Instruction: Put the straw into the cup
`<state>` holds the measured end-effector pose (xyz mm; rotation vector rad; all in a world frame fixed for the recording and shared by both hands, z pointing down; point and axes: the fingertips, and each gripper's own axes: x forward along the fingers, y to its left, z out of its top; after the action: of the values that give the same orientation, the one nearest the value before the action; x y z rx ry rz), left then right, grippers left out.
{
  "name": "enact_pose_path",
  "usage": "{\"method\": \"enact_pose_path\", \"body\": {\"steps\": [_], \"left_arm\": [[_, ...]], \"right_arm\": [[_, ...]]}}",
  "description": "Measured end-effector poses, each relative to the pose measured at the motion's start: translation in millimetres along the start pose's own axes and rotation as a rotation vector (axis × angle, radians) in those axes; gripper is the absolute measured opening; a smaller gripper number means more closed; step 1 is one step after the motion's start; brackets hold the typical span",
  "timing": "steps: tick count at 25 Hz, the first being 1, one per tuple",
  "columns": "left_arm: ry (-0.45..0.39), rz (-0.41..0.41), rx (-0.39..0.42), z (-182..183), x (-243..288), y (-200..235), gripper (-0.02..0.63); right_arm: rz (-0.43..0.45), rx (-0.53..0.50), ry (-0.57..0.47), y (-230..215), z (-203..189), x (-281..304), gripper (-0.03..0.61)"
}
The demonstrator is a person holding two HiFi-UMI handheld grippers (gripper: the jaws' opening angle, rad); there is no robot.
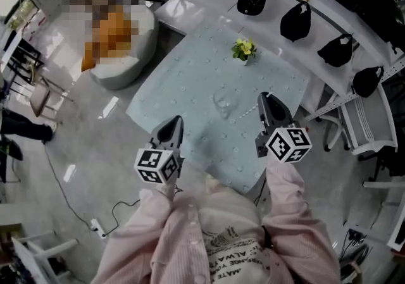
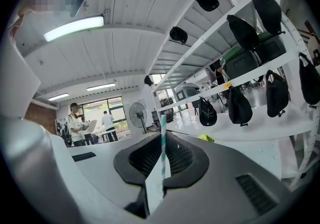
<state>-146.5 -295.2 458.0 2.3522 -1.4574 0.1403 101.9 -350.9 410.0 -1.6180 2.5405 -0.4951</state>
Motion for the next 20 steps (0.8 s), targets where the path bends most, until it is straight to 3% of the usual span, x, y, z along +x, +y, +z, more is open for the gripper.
{"method": "enact_pose_path", "body": {"steps": [10,20], "left_arm": [[0.076,-0.034,-0.028,-19.2,51.3,14.8,0.0],[0.148,-0.078,-0.068,-50.3,94.1,27.4,0.0]], "right_arm": [[-0.04,0.052,-0.037,-22.6,-1.6,53.1,0.018],[-0.085,0.103,-0.027,-33.8,-42.4,100.5,0.018]]}}
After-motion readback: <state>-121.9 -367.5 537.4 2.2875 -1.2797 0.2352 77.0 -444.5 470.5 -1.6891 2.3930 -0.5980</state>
